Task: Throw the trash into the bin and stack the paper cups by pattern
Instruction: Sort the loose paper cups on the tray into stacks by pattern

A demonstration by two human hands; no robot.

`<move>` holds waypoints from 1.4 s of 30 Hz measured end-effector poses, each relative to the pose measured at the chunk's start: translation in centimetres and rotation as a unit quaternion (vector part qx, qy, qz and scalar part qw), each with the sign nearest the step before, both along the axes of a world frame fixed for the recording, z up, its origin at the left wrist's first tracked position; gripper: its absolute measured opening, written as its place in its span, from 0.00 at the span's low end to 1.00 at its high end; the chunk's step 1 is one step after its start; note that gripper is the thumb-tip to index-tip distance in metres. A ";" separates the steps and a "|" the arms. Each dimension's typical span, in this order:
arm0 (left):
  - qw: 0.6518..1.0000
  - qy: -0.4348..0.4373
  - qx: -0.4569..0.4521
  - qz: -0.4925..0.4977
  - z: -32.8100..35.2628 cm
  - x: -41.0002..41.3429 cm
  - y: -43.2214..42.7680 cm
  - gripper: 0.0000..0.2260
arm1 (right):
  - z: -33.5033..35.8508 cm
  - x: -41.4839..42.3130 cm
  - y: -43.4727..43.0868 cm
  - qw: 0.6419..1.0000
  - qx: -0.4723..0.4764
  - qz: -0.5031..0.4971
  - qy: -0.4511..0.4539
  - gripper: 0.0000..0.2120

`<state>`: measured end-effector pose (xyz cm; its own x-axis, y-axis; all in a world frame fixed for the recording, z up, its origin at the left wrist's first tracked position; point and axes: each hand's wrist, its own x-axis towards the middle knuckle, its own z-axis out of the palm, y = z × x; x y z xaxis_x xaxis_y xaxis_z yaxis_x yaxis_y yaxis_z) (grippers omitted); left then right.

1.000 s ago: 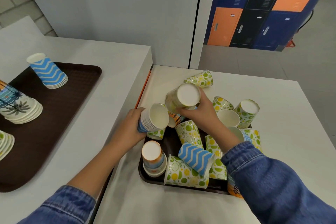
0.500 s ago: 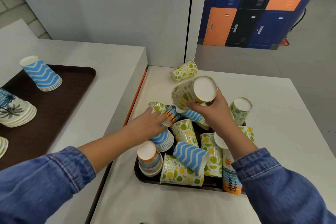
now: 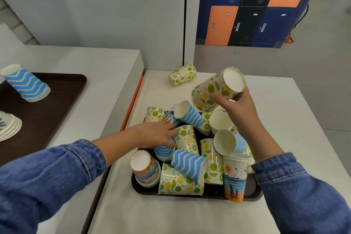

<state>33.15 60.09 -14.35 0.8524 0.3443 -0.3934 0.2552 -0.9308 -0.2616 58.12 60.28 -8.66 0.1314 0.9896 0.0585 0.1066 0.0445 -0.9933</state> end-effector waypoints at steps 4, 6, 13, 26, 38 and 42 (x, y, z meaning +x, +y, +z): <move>0.996 0.029 -0.051 0.073 1.0 0.3 0.7 0.34 | -0.3 1.8 0.2 1.000 -0.003 0.000 -0.015 0.34; 0.997 -0.012 -0.018 0.080 1.5 -0.4 1.1 0.38 | 0.0 3.1 0.2 1.000 0.003 -0.007 -0.015 0.33; 0.950 -0.159 0.107 0.247 6.8 -1.6 5.2 0.23 | 1.1 7.8 1.6 0.999 0.035 -0.041 -0.008 0.26; 0.802 -0.247 -0.067 0.540 1.0 7.8 22.1 0.40 | -4.0 10.0 3.7 0.989 -0.046 -0.041 -0.136 0.28; 0.789 -0.151 -0.118 0.583 -7.6 6.2 27.1 0.37 | -8.4 10.5 5.3 0.965 -0.160 0.040 -0.205 0.40; 0.776 -0.199 -0.137 0.583 -7.7 6.5 26.7 0.34 | -9.4 10.7 5.4 0.963 -0.192 0.059 -0.179 0.38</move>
